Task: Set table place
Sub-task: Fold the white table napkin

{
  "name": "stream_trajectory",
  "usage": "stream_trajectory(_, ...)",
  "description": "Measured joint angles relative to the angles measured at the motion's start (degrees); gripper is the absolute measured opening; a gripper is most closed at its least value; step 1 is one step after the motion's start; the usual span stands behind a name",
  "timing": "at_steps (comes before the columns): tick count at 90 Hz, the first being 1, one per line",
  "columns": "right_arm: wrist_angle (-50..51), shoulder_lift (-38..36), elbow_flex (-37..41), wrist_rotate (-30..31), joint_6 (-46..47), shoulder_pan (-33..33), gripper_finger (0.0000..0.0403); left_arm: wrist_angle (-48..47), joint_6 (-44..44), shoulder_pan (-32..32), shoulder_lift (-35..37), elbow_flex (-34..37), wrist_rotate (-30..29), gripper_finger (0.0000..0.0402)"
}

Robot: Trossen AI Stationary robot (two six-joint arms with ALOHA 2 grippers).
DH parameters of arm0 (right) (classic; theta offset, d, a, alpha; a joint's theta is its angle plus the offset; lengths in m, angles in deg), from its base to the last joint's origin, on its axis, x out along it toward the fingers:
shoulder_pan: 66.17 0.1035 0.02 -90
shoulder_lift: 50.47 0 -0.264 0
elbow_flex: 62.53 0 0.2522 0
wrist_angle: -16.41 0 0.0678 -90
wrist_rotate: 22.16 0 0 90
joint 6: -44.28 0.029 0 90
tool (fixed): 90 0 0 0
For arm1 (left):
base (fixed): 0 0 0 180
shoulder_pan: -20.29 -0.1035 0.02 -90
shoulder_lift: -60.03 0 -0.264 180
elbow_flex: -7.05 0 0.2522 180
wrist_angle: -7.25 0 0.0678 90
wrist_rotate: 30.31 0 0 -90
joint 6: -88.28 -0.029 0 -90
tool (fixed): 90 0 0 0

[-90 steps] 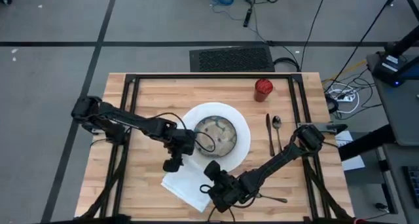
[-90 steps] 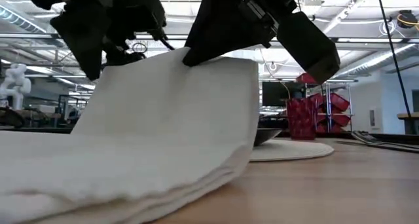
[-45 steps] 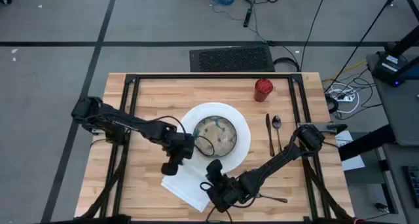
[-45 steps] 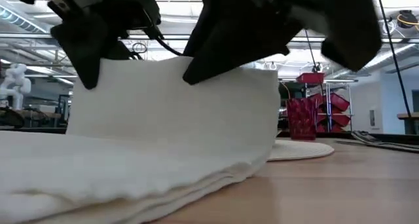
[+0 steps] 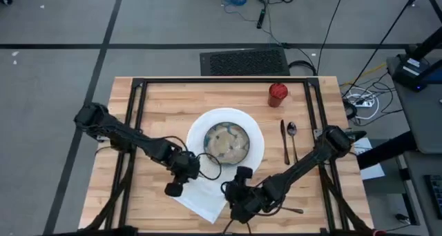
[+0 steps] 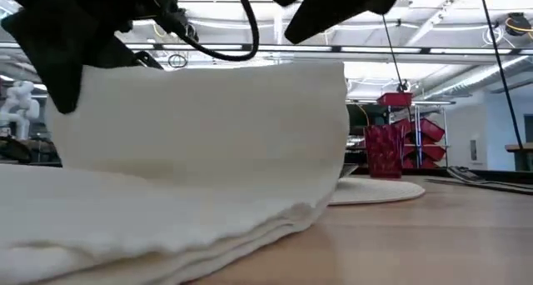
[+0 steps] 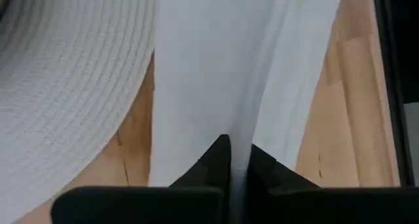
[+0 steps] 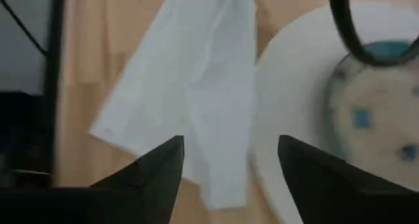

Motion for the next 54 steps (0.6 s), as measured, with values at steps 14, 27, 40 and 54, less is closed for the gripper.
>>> stream_trajectory(14, -0.97, 1.17, 0.02, -0.07, 1.82, 1.80, 0.0233, 0.06, 0.04, 1.13, 0.00, 0.00, -1.01, 0.0000)
stream_trajectory(27, 1.68, 2.93, 0.06, 2.56, 5.60, 2.25, 0.0221, 0.08, 1.34, 1.74, 0.00, 0.00, -1.32, 0.0000)
stream_trajectory(40, 0.94, 5.18, 0.11, 2.51, 6.38, 2.12, 0.0203, 0.03, 1.49, 2.41, 0.00, 0.00, -2.13, 0.0000)
stream_trajectory(54, 0.89, 6.12, 0.09, 2.58, 6.32, 1.57, 0.0171, 0.03, 1.54, 2.90, 0.00, 0.00, -2.12, 0.0000)
